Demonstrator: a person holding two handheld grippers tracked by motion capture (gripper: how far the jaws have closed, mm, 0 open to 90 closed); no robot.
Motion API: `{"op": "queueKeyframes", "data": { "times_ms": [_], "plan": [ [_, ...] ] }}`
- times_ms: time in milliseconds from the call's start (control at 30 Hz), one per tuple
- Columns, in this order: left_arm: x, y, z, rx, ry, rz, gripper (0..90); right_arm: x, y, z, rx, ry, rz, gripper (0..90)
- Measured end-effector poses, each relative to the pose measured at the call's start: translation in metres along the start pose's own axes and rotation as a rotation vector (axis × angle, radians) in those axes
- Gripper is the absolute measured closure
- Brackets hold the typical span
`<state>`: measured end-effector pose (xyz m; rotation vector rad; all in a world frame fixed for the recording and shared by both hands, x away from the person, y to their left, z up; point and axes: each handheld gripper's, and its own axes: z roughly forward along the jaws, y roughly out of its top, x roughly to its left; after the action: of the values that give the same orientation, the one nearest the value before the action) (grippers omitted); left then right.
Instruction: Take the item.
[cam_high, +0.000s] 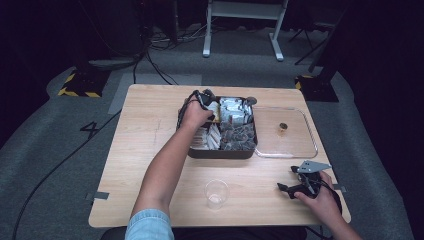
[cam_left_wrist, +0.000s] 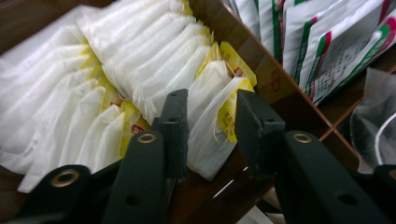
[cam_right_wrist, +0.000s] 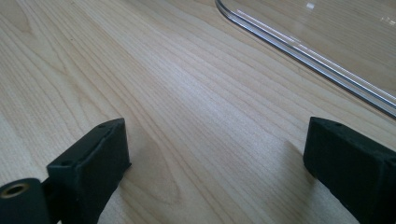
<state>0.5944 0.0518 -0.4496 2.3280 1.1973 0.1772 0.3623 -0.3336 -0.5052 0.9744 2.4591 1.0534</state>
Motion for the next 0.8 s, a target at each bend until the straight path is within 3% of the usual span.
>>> {"op": "queueKeyframes", "data": {
  "times_ms": [233,467,800],
  "plan": [
    [-0.002,0.000,0.000,0.041,0.009,0.019,88.0,0.000,0.000,0.000,0.000,0.000,0.000,7.0],
    [-0.002,-0.001,-0.003,0.034,-0.023,0.030,89.9,0.000,0.000,0.000,0.000,0.001,0.000,7.0],
    [-0.005,0.001,-0.019,-0.023,-0.040,0.051,90.0,0.000,0.000,0.000,0.000,0.000,0.000,7.1]
  ]
}}
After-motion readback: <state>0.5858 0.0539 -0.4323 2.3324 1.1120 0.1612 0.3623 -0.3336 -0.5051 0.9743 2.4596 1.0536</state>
